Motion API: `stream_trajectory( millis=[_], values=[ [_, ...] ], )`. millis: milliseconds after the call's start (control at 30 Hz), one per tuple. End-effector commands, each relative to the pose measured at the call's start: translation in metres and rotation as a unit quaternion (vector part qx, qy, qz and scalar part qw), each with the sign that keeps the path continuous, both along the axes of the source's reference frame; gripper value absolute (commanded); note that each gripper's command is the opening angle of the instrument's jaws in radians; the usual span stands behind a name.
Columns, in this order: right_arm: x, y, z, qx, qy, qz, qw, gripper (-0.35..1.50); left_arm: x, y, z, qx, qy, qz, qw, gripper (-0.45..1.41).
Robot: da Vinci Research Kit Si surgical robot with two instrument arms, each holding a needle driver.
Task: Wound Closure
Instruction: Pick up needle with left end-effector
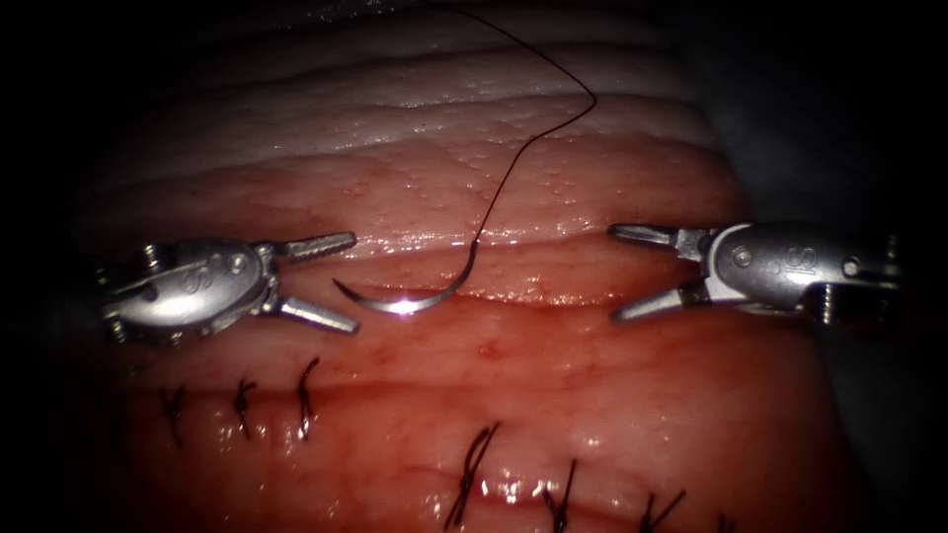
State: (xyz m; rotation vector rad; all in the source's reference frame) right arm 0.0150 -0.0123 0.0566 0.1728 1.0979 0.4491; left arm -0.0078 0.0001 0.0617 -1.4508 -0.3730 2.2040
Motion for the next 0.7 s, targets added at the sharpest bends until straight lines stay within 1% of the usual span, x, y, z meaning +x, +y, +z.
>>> stream_trajectory(
  millis=[33, 167, 267, 400, 500, 600, 633, 700],
  values=[
    [0.0008, 0.0000, 0.0004, 0.000, 0.001, -0.001, 1.000, 0.87, -0.0006, 0.0001, 0.0005, 0.000, 0.000, 0.000, 1.000, 0.36],
    [0.0009, 0.0002, 0.0005, 0.000, -0.013, 0.011, 1.000, 0.88, -0.0007, -0.0001, 0.0002, 0.000, 0.014, -0.006, 1.000, 0.34],
    [0.0009, 0.0001, 0.0006, 0.000, -0.014, 0.010, 1.000, 0.90, -0.0007, -0.0002, 0.0002, 0.001, 0.019, -0.003, 1.000, 0.34],
    [0.0004, 0.0001, 0.0006, 0.002, -0.031, 0.006, 1.000, 0.90, -0.0007, -0.0004, 0.0006, 0.002, 0.040, -0.003, 0.999, 0.34],
    [0.0000, 0.0000, 0.0005, 0.003, -0.035, 0.003, 0.999, 0.90, -0.0012, -0.0006, 0.0020, 0.001, 0.069, 0.001, 0.998, 0.34],
    [0.0001, 0.0000, 0.0004, 0.004, -0.037, 0.001, 0.999, 0.90, -0.0015, -0.0011, 0.0032, 0.001, 0.095, 0.017, 0.995, 0.36],
    [0.0001, -0.0001, 0.0004, 0.005, -0.038, -0.001, 0.999, 0.90, -0.0018, -0.0016, 0.0044, 0.000, 0.125, 0.027, 0.992, 0.38],
    [0.0001, -0.0002, 0.0003, 0.006, -0.039, -0.002, 0.999, 0.90, -0.0021, -0.0017, 0.0052, -0.003, 0.151, 0.027, 0.988, 0.39]
  ],
)
